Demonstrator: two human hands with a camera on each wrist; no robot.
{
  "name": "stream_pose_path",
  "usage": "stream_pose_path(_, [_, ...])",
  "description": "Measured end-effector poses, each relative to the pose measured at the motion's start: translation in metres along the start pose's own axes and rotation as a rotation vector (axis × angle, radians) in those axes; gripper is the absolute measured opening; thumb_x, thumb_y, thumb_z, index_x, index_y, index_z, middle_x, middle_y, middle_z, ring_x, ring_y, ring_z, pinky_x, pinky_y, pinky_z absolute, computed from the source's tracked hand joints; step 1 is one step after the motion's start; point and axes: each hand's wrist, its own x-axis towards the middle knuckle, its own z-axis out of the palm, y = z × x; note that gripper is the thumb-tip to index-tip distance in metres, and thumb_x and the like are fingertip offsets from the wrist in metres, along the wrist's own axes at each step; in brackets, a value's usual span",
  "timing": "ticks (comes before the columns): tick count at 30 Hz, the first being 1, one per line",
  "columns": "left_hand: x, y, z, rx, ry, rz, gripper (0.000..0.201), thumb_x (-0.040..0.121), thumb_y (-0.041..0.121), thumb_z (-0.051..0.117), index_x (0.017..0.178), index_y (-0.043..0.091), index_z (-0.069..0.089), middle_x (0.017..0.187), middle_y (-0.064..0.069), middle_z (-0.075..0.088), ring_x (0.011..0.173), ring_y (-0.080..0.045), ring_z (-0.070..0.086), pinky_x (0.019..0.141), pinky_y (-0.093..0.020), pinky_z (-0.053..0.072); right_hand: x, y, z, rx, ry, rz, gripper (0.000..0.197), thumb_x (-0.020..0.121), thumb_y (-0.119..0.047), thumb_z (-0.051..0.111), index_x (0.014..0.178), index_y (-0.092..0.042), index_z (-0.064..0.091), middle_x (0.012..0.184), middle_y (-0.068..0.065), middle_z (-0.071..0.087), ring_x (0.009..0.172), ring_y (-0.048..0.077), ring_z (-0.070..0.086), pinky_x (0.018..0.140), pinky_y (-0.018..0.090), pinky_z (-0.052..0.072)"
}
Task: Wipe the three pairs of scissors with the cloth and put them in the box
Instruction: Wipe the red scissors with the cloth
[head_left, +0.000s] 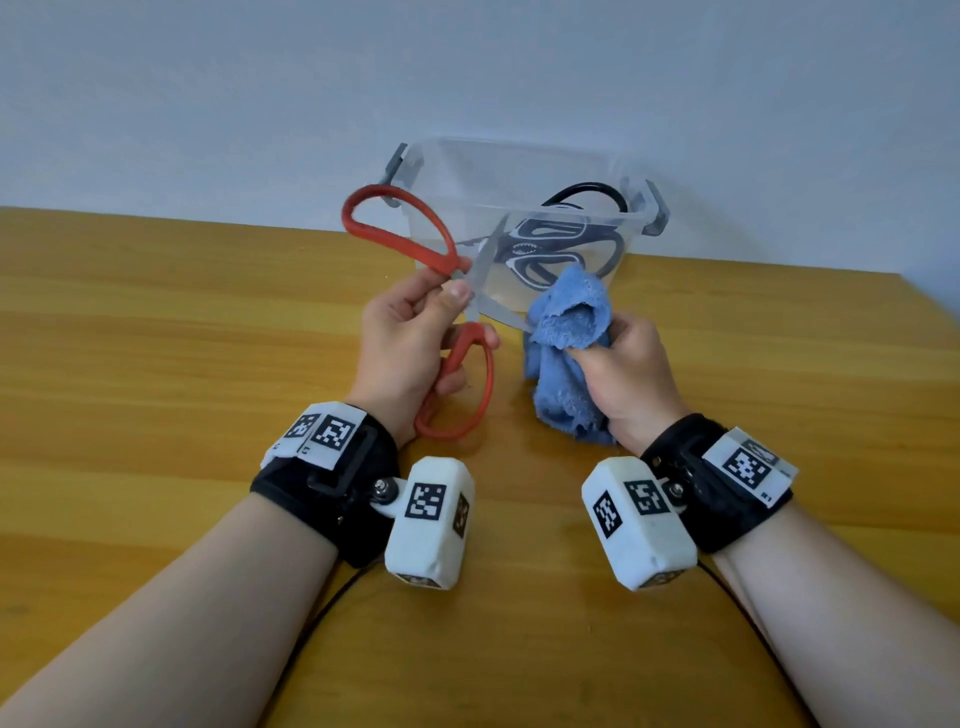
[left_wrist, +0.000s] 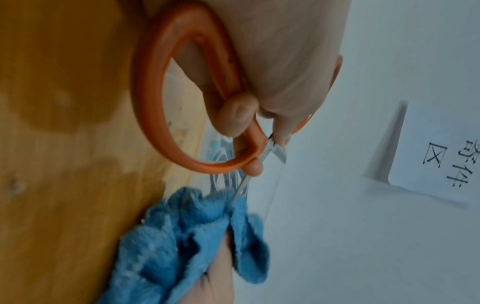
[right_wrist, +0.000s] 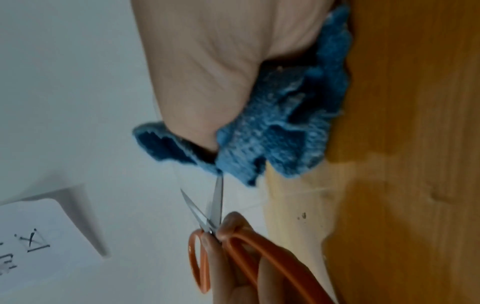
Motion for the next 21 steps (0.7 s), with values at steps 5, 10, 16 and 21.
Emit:
stream_pose_path(5, [-0.002, 0.004, 0.001, -0.057, -0.033, -0.052, 0.013, 0.104, 0.010, 0.057, 0.112, 0.010, 0.067, 0.084, 0.002, 0.068, 0.062, -0.021, 0.069, 0.032, -0.017, 0.026, 0.010, 0.001, -0.011, 0.357, 0.353, -0.011, 0.030, 0.086, -0.001, 0.074, 0.113, -0.010, 0.062, 0.084, -0.006, 0.076, 0.084, 0.017, 0.073, 0.074, 0.038, 0.061])
stream_pose_path(10, [-0.004, 0.002, 0.004, -0.014, -0.135, -0.088, 0.019, 0.103, 0.007, 0.056, 0.111, 0.016, 0.071, 0.080, -0.013, 0.065, 0.056, -0.023, 0.069, 0.032, -0.017, 0.026, 0.008, 0.004, -0.003, 0.381, 0.183, -0.169, 0.052, 0.070, -0.008, 0.084, 0.114, -0.024, 0.062, 0.113, 0.002, 0.072, 0.108, 0.026, 0.066, 0.097, 0.057, 0.052])
stream_pose_path(16, [-0.002, 0.001, 0.002, 0.005, -0.148, -0.058, 0.030, 0.106, 0.009, 0.052, 0.134, 0.009, 0.062, 0.078, -0.034, 0.062, 0.032, -0.020, 0.049, 0.032, -0.018, 0.029, -0.003, -0.006, 0.002, 0.566, -0.394, -0.063, 0.041, 0.094, -0.013, 0.049, 0.132, -0.002, 0.060, 0.119, 0.026, 0.064, 0.104, 0.039, 0.061, 0.089, 0.050, 0.052])
stream_pose_path(21, [-0.002, -0.004, 0.002, 0.107, -0.226, -0.040, 0.027, 0.107, 0.014, 0.052, 0.129, 0.010, 0.068, 0.076, -0.037, 0.063, 0.031, -0.021, 0.037, 0.031, -0.019, 0.031, -0.003, -0.005, 0.008, 0.495, -0.259, 0.071, 0.045, 0.084, -0.010, 0.070, 0.125, 0.002, 0.058, 0.092, 0.015, 0.073, 0.070, 0.027, 0.069, 0.068, 0.034, 0.058])
